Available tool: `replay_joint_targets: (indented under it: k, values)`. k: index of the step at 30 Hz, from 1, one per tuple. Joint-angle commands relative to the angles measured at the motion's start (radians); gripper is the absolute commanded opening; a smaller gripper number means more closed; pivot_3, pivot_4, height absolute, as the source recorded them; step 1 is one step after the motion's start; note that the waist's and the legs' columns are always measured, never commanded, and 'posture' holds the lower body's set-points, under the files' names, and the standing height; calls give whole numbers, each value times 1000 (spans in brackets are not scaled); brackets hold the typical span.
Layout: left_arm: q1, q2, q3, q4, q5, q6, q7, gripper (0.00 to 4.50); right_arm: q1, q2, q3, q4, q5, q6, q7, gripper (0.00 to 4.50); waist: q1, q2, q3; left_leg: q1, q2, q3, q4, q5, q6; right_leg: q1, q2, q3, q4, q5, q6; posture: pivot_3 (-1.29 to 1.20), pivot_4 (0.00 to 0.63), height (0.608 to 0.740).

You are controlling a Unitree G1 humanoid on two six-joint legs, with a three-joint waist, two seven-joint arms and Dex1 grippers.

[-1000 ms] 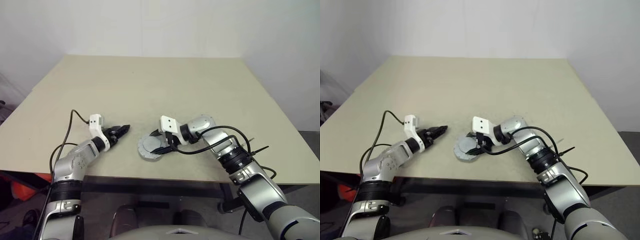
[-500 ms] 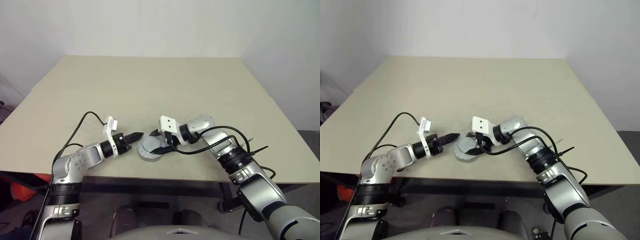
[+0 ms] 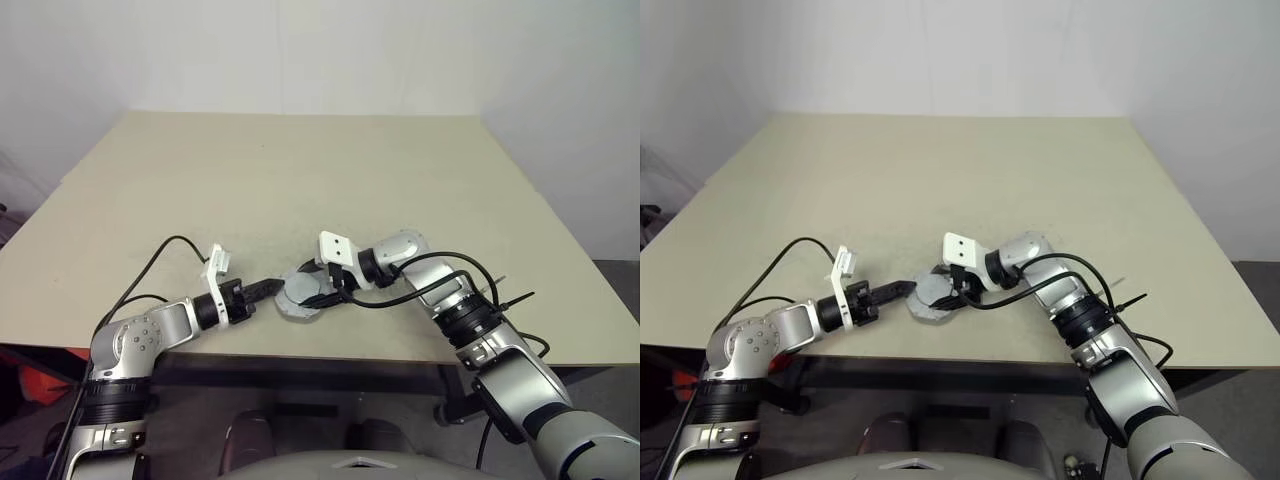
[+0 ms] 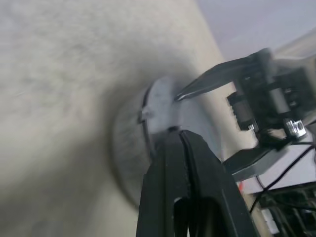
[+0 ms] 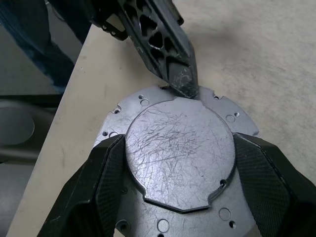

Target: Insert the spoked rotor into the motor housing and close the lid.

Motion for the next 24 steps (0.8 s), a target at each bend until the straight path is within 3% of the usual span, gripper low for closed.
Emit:
replay_joint_targets:
  k: [1, 7, 12, 17, 24]
  values:
    - [24, -12, -38, -32, 14, 13, 22, 51, 4, 2, 33, 14, -27, 14, -3, 2961, 0, 0, -1, 1, 0, 0, 0, 0, 0, 1, 0, 0, 0, -1, 2, 0, 0, 740]
    - [28, -18, -43, -39, 14, 13, 32, 51, -3, 7, 22, 17, -16, 32, -2, 2961, 0, 1, -2, 3, 0, 0, 0, 0, 0, 3, 0, 0, 0, -3, 4, 0, 0, 740]
    - [17, -12, -44, -25, 26, 6, 30, 8, 1, -7, -4, -42, -1, 30, -6, 4478, 2, 2, -2, 2, 0, 0, 0, 0, 0, 3, 0, 0, 0, -3, 4, 0, 0, 740]
    - [6, -10, -45, -14, 34, 2, 30, 8, 4, -13, -113, -226, 166, 200, 24, 4478, 4, 2, -1, 0, -1, -1, 0, 0, 0, 2, 0, 1, -1, -3, 4, 0, 0, 740]
    - [-7, -15, -55, 7, 49, -7, 22, 8, -13, -10, -265, -315, 302, 431, -100, 4478, 5, 2, -2, 0, -1, 0, 0, 0, 0, 1, 0, 1, -1, -3, 4, 0, 0, 740]
